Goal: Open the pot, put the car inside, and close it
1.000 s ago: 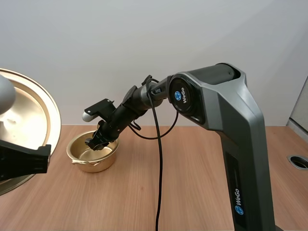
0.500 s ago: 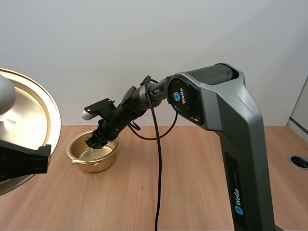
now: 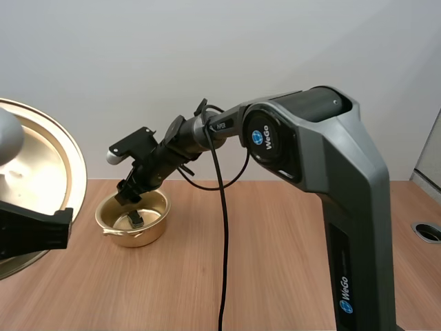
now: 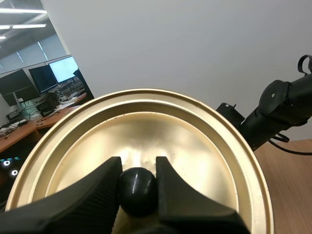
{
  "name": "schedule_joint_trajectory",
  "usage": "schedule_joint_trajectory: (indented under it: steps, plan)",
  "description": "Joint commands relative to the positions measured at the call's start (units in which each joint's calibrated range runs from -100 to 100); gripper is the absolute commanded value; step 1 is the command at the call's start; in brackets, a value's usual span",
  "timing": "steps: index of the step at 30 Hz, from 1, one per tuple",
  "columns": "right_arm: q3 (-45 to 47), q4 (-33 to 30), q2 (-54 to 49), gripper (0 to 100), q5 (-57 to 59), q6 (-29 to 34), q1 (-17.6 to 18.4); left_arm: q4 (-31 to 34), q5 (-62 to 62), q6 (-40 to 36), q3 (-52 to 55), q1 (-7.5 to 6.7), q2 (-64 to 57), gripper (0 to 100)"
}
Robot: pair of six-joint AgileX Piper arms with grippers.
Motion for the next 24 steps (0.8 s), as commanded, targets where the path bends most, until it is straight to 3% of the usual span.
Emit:
schedule_joint_trajectory:
  steps: [1, 6, 10, 17, 24]
  plan:
    - [0.0, -7.7, -2.8, 100, -6.6, 2.5, -0.6, 0.1, 0.1, 0.1, -0.1, 0.02, -0.1, 0]
    - [0.0, -9.1, -9.0, 100, -6.6, 8.5, -4.6, 0.5, -7.0, 0.1, 5.7, 0.02, 0.7, 0]
    - [0.0, -9.1, -14.5, 100, 4.1, 14.6, -9.5, 0.1, -20.7, 0.1, 15.2, 0.02, 4.1, 0]
    - [0.0, -9.1, -23.2, 100, 31.2, 15.3, -19.3, -3.4, -49.2, 0.1, 29.7, 0.02, 15.8, 0]
    - [0.2, -8.2, -28.4, 100, 45.2, 15.4, -26.5, -4.3, -68.5, 0.1, 35.0, 0.02, 30.9, 0]
